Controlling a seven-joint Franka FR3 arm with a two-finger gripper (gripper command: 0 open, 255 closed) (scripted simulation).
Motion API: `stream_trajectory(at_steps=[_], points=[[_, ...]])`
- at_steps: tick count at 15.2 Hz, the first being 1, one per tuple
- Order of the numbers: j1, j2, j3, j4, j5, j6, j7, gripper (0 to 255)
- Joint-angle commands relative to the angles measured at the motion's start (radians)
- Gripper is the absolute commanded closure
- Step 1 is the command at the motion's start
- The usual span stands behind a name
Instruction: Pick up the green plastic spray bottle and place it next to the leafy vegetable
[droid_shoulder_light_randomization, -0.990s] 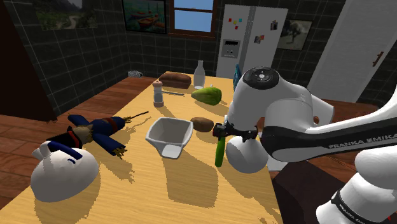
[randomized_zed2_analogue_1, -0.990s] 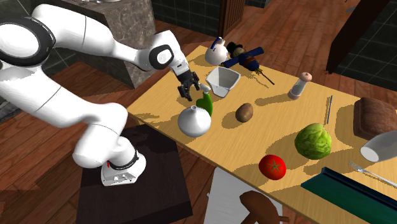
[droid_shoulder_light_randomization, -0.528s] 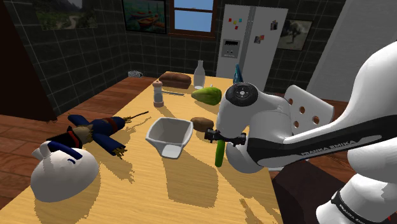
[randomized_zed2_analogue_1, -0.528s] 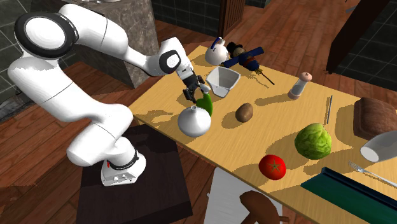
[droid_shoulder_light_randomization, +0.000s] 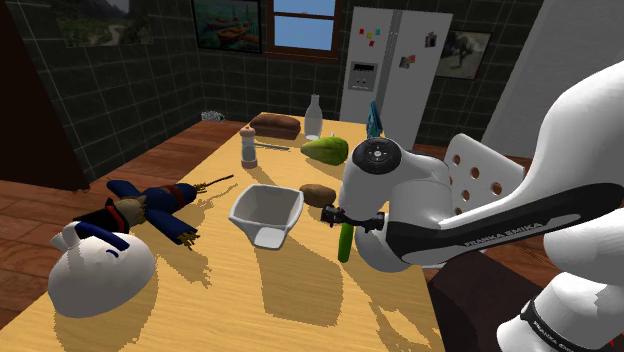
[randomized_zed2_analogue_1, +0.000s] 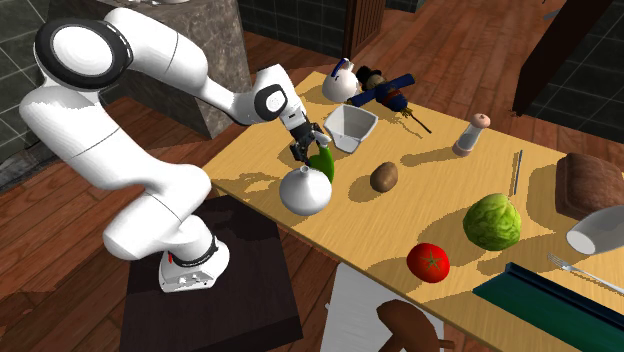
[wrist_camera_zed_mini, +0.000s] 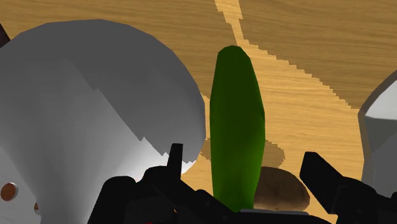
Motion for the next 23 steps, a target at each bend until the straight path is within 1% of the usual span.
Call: stream_trajectory(at_steps=[1, 2, 3, 12, 17, 23], points=[[-0.001, 0.000, 0.001, 0.000, 0.000, 0.000, 0.000, 0], [0.000, 0.000, 0.000, 0.000, 0.000, 0.000, 0.000, 0], [0.000, 0.000, 0.000, 0.000, 0.000, 0.000, 0.000, 255], [-0.001, 0.000, 0.001, 0.000, 0.000, 0.000, 0.000, 255], [0.107, -0.015, -0.118, 0.017, 0.019, -0.064, -0.042, 255], [0.204, -0.045, -0.231, 0.044, 0.049, -0.140, -0.097, 255]])
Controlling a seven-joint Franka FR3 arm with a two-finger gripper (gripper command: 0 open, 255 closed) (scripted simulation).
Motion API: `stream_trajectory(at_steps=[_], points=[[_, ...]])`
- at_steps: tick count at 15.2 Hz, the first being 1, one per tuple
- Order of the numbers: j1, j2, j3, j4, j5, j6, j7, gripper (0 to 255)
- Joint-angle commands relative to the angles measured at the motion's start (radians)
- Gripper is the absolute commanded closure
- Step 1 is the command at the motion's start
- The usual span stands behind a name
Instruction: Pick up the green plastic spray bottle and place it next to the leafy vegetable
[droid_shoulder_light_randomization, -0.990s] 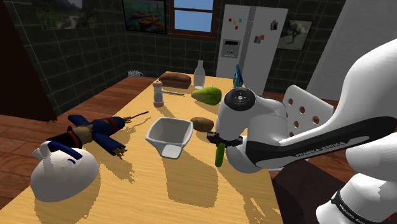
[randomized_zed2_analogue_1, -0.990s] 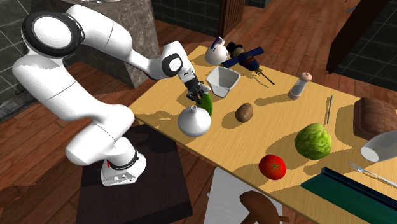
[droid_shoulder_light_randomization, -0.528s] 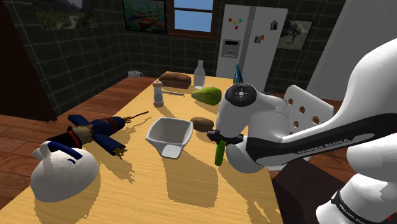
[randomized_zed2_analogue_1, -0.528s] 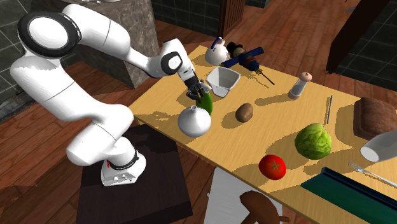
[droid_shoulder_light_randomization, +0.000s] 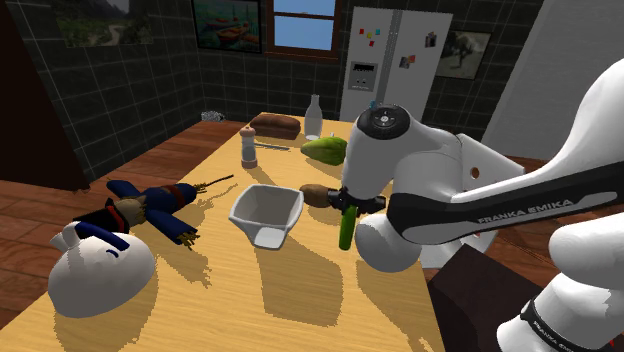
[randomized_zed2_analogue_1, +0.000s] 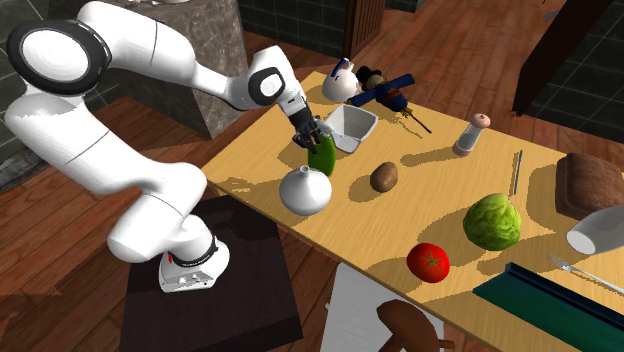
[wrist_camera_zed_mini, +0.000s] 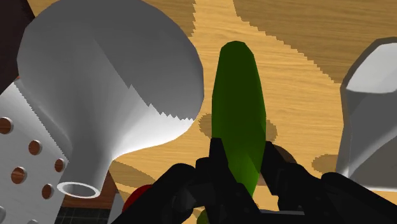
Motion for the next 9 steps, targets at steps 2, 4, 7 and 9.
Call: stream_trajectory(at_steps=[2, 4, 7, 9], points=[[0.046, -0.019, -0.054, 0.011, 0.016, -0.037, -0.028, 255], [0.069, -0.030, -0.083, 0.023, 0.024, -0.063, -0.045, 255], [0.097, -0.046, -0.122, 0.042, 0.035, -0.101, -0.070, 255], [0.113, -0.056, -0.146, 0.056, 0.041, -0.126, -0.085, 255]])
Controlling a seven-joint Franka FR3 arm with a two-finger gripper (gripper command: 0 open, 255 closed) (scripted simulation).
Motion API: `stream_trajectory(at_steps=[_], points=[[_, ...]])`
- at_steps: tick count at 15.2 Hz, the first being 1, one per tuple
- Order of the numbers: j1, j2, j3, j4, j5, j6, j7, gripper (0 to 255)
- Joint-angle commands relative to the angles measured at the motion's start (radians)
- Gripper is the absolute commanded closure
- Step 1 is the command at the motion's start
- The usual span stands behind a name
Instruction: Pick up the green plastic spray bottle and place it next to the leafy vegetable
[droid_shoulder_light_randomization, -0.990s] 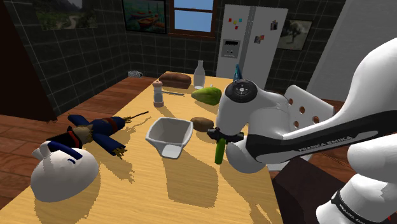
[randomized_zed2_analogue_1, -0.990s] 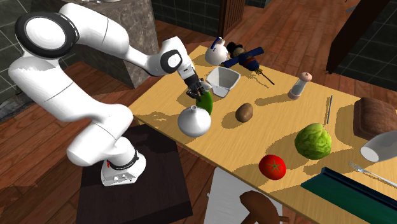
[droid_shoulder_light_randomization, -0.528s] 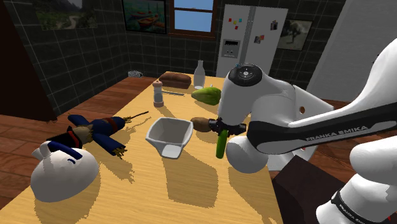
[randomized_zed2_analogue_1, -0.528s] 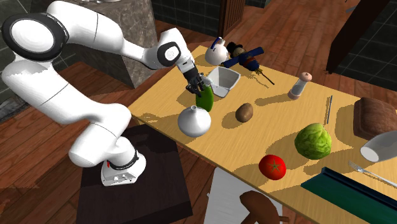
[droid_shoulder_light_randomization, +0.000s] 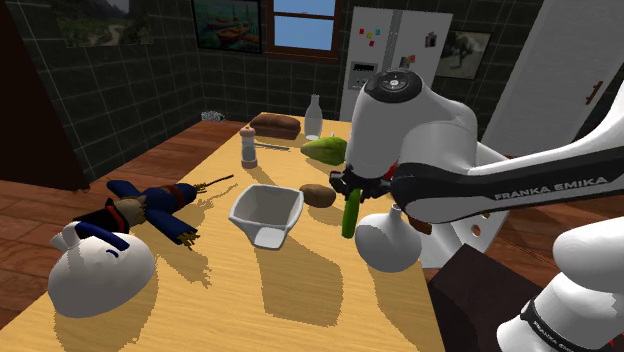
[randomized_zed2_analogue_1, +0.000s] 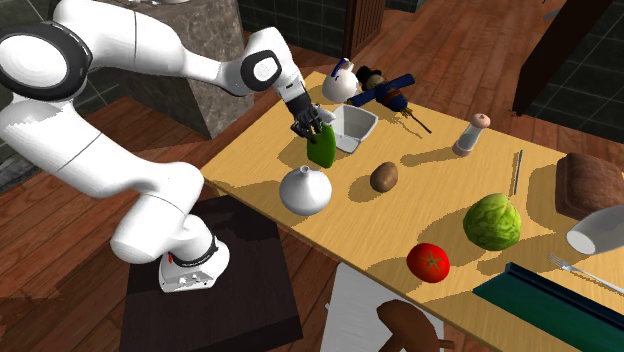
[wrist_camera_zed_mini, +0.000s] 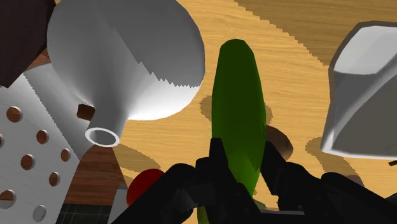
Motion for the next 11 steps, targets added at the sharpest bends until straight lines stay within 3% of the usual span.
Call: stream_trajectory(at_steps=[1, 11], points=[[0.011, -0.008, -0.021, 0.014, 0.004, -0.023, -0.015, 255], [0.059, -0.047, -0.112, 0.098, 0.021, -0.147, -0.081, 255]])
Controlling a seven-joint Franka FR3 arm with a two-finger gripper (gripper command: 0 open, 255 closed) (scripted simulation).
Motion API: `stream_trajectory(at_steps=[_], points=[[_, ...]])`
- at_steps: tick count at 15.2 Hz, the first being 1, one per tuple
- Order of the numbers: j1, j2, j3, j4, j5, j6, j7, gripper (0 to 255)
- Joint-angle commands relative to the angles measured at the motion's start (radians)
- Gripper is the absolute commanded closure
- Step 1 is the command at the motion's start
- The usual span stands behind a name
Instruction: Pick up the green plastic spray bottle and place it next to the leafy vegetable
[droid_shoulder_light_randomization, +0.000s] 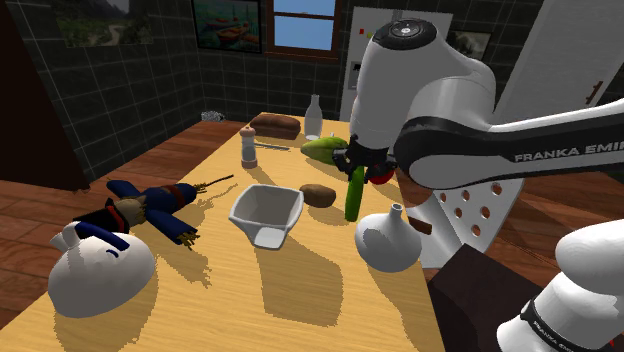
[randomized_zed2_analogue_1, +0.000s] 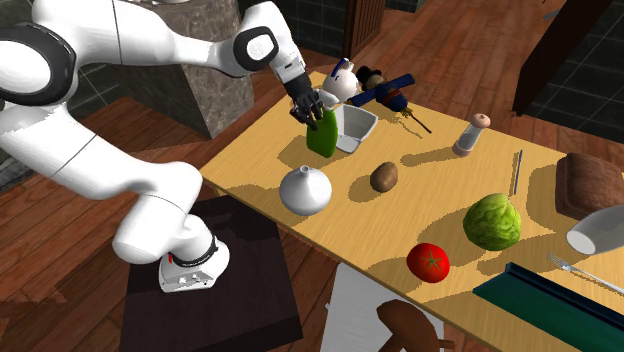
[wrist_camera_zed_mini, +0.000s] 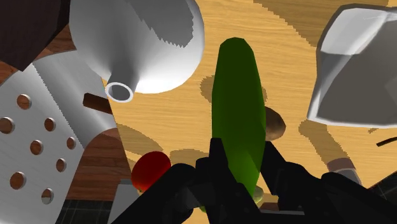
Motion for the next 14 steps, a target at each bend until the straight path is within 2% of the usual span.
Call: stream_trajectory(at_steps=[1, 14], points=[[0.007, -0.007, -0.016, 0.018, 0.002, -0.025, -0.012, 255], [0.022, -0.026, -0.091, 0.158, 0.001, -0.181, -0.078, 255]])
